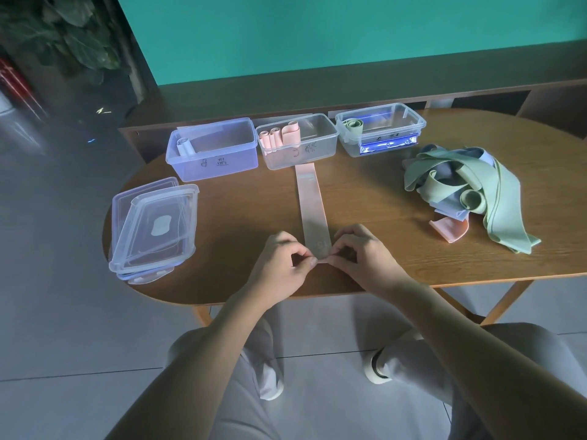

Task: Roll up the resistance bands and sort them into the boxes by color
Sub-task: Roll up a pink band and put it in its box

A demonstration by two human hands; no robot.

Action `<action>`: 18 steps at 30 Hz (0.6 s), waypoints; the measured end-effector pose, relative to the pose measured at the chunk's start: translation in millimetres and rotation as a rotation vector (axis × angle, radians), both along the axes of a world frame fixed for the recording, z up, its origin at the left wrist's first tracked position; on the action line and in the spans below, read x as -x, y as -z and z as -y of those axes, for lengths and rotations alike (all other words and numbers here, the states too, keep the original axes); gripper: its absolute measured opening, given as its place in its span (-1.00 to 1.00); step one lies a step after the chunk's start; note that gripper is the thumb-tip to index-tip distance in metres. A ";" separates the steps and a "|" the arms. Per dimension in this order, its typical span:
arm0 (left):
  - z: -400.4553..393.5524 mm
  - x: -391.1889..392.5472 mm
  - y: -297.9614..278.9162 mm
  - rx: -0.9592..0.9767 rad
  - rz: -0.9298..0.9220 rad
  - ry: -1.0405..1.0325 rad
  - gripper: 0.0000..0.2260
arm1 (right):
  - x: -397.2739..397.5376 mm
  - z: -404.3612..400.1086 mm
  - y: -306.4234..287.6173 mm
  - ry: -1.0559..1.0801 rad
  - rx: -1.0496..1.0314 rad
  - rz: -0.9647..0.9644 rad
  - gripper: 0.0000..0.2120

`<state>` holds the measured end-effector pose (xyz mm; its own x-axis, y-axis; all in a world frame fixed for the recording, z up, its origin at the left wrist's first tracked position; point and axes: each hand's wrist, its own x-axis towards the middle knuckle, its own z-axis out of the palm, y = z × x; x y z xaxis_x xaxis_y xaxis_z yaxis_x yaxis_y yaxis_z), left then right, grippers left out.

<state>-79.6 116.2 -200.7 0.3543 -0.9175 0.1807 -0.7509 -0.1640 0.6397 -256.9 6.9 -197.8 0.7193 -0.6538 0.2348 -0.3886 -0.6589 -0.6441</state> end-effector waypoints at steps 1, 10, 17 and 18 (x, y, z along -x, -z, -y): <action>0.4 0.2 0.1 -0.006 0.002 -0.004 -0.91 | 0.0 0.5 -0.9 0.008 -0.011 0.007 -0.93; 2.5 -0.5 -0.6 -0.030 -0.025 -0.018 -0.90 | 1.3 1.2 -1.0 -0.042 0.030 -0.024 -0.95; 1.7 -0.6 -1.8 -0.022 -0.036 -0.003 -0.91 | 0.8 0.5 2.6 -0.056 0.055 -0.006 -0.89; 1.6 -0.4 -2.0 -0.020 -0.036 -0.006 -0.91 | 0.4 1.1 2.6 -0.047 0.045 -0.004 -0.88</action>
<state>-79.2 114.6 -198.7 0.3661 -0.9186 0.1491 -0.7263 -0.1819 0.6629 -257.3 5.7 -200.5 0.7500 -0.6080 0.2603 -0.3590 -0.7048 -0.6119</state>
